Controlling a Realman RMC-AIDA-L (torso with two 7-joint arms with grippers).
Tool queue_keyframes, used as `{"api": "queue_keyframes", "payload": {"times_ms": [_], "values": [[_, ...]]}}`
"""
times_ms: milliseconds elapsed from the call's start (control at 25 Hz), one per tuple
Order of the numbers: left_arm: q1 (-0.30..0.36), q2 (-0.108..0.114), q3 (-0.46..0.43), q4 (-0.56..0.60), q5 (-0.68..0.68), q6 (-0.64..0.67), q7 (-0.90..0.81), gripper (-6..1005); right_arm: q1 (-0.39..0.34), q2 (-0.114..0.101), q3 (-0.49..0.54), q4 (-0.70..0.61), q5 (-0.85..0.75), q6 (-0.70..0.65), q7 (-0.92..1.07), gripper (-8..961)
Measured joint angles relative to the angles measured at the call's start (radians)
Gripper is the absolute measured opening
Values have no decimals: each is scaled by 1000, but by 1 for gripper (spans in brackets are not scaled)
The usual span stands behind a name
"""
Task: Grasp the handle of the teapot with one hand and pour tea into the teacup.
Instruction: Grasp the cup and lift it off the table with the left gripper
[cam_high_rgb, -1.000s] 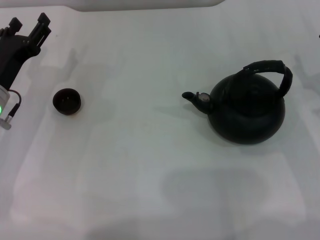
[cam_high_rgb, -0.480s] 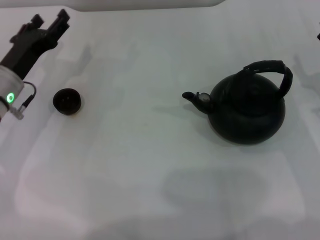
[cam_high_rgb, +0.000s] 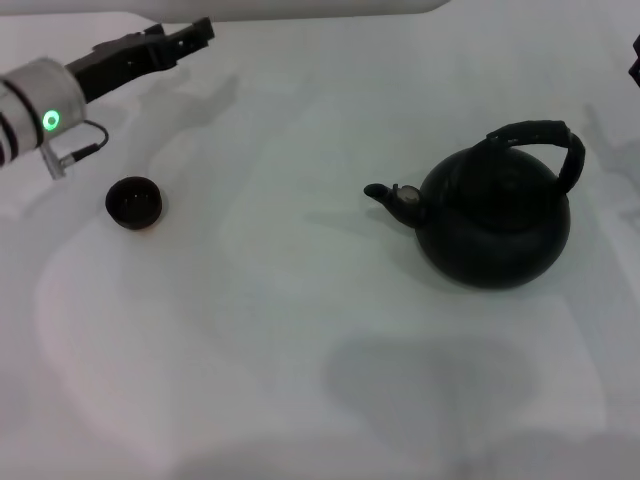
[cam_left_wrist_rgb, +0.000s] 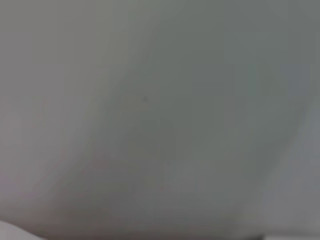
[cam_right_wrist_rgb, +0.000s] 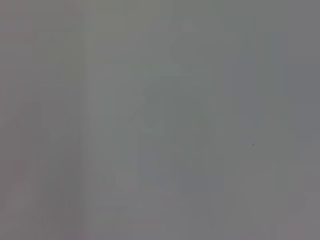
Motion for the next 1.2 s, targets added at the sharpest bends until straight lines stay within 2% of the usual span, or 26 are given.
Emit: {"api": "queue_keyframes", "payload": {"times_ms": [160,200,240,320,440,560,720,800,960,1120,1200], "values": [[-45,42,-4,61,266,-68,-249,818,3,0,1,0,0,3,0,872],[-45,42,-4,61,266,-68,-249,818,5,-1,1,1,0,6,0,872],[-53,72,-12,123,402,-76,-367,818,7,-2,2,1,0,10,0,872],[-53,86,-13,152,443,-75,-403,818,10,-2,2,2,0,15,0,871],[-59,118,-13,206,550,-70,-511,818,14,-3,2,4,0,27,0,871],[-72,149,-13,265,722,-62,-688,819,21,-4,2,9,1,34,-1,871],[-78,164,-46,350,995,-35,-925,819,28,-3,2,12,1,45,-1,871],[-68,150,-117,400,1136,7,-995,819,30,-3,2,12,1,52,-2,871],[-41,99,-300,509,1483,116,-1144,818,33,-3,2,14,1,57,-3,870],[-9,16,-474,632,1762,224,-1209,822,37,-3,2,24,1,58,-4,870],[-2,-12,-520,676,1840,275,-1212,826,39,-3,2,26,1,58,-3,870]]}}
